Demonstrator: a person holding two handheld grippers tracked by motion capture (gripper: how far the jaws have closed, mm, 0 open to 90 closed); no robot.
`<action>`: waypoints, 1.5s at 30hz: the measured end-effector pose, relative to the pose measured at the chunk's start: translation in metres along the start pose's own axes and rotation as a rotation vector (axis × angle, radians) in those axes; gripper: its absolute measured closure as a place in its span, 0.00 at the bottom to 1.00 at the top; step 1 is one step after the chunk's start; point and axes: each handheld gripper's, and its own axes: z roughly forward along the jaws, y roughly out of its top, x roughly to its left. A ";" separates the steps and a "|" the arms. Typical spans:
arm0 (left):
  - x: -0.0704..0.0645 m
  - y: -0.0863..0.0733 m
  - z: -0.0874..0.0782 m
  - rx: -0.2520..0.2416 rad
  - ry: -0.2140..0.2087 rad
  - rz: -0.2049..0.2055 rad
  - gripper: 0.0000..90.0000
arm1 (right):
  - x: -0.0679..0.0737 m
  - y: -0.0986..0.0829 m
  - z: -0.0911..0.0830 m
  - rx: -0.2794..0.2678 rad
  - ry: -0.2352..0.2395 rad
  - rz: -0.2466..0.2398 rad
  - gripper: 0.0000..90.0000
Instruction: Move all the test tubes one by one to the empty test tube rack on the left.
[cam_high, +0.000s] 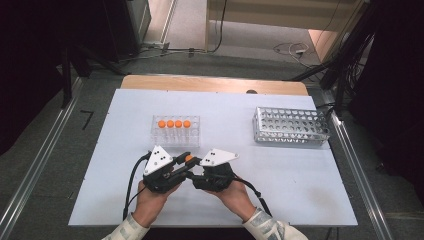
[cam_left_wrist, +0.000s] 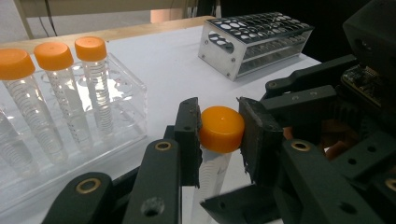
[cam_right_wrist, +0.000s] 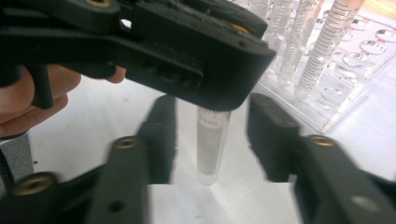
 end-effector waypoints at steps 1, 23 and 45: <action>0.001 0.000 0.000 0.000 0.000 0.001 0.77 | 0.000 0.000 0.000 0.000 0.000 0.003 0.44; 0.013 0.002 -0.010 -0.027 0.034 -0.031 0.77 | -0.035 -0.017 -0.030 0.020 -0.092 0.087 0.19; 0.030 0.005 -0.025 -0.054 0.082 -0.068 0.77 | -0.078 -0.051 -0.084 0.002 -0.222 0.179 0.19</action>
